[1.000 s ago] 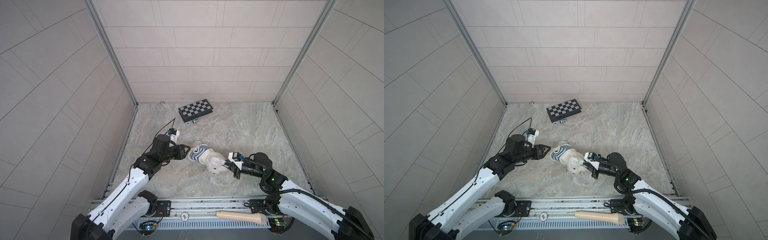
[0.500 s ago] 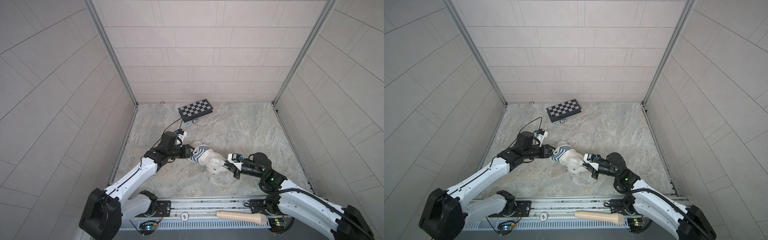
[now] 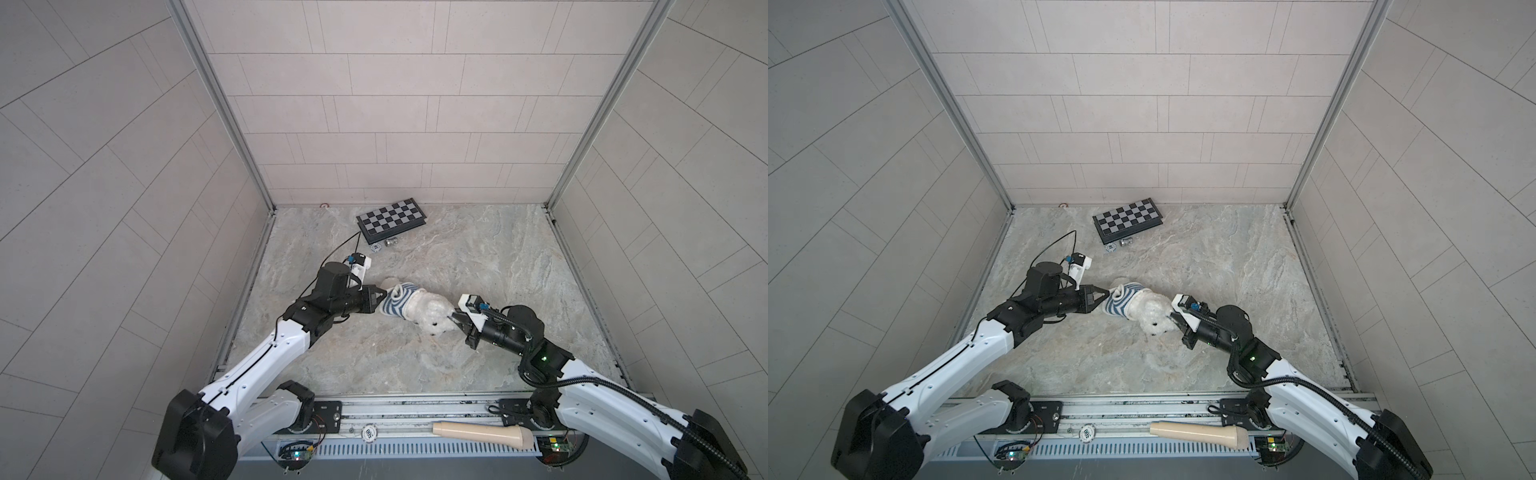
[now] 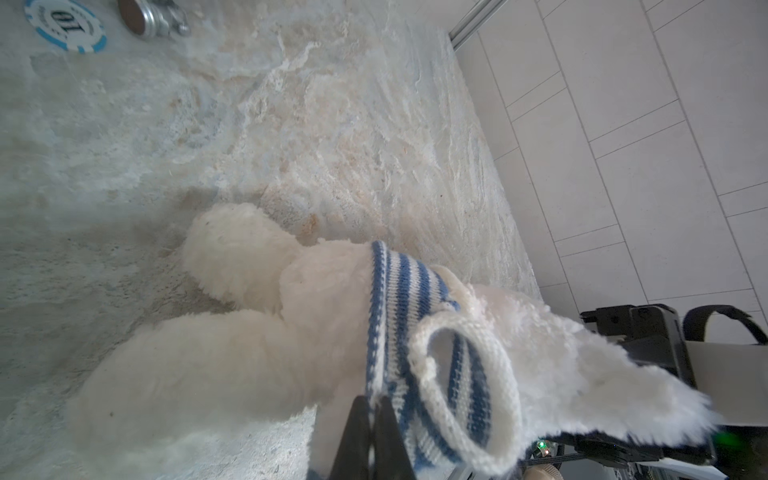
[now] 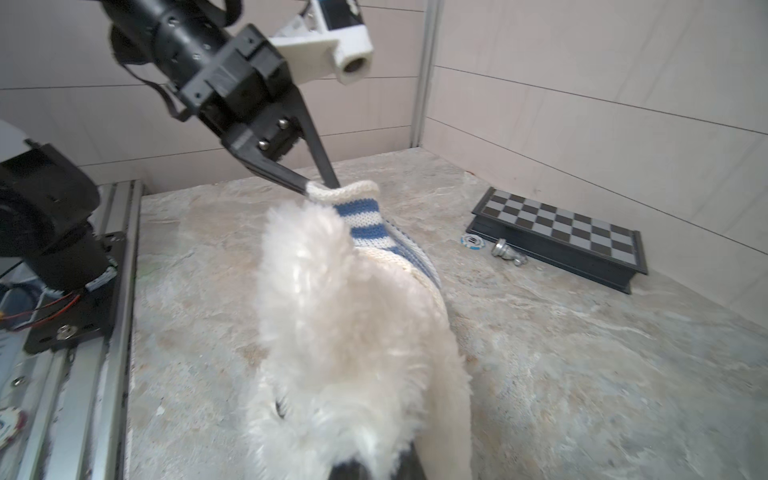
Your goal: Dress the teddy bear
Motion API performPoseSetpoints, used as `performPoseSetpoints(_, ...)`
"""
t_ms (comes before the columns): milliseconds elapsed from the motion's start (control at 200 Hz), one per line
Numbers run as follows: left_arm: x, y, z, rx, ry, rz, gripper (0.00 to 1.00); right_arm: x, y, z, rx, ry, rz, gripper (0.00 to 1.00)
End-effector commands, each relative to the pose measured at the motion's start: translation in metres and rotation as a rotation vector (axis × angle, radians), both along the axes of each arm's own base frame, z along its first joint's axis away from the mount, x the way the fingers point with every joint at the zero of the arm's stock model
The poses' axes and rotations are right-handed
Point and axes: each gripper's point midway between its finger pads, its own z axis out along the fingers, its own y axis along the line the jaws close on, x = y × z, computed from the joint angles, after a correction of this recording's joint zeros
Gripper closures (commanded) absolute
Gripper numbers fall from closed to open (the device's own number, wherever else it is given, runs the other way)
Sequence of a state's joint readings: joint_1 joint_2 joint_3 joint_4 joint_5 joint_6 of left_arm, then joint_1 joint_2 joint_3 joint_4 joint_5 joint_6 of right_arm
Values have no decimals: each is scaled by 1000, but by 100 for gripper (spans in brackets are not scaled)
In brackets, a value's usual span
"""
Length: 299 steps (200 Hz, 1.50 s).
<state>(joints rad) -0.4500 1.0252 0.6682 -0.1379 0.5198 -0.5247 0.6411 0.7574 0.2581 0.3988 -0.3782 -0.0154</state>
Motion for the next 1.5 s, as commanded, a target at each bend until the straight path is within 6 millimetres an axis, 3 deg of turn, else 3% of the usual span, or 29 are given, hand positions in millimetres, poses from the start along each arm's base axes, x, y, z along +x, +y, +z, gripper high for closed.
performPoseSetpoints(0,4,6,11,-11,-50,38,100,26,-23,10,81,28,-213,100)
performPoseSetpoints(275,2,11,26,-82,-122,84,100,48,-57,-12,68,202,-469,100)
performPoseSetpoints(506,0,18,12,-53,-124,111,100,58,-70,-28,97,334,-594,100)
performPoseSetpoints(641,9,9,9,-84,-123,105,100,61,-61,-36,96,380,-573,100)
performPoseSetpoints(801,20,-9,19,-104,-167,79,100,62,-53,-45,85,435,-552,100)
performPoseSetpoints(911,18,-37,20,-84,-187,12,100,61,-45,-53,94,481,-528,100)
performPoseSetpoints(1006,24,-49,6,-37,-178,8,100,61,-43,-61,96,512,-525,100)
performPoseSetpoints(1096,39,-39,-22,49,-147,94,100,60,-39,-69,79,544,-513,100)
performPoseSetpoints(1221,51,-34,-44,106,-156,137,100,53,-24,-68,72,571,-418,77)
performPoseSetpoints(1367,49,-40,-43,73,-221,99,100,35,-11,-45,49,501,-257,57)
performPoseSetpoints(1432,45,-41,-42,66,-248,76,100,29,-12,-32,46,435,-220,37)
performPoseSetpoints(1492,41,-43,-39,57,-282,45,100,26,-14,-22,15,388,-201,32)
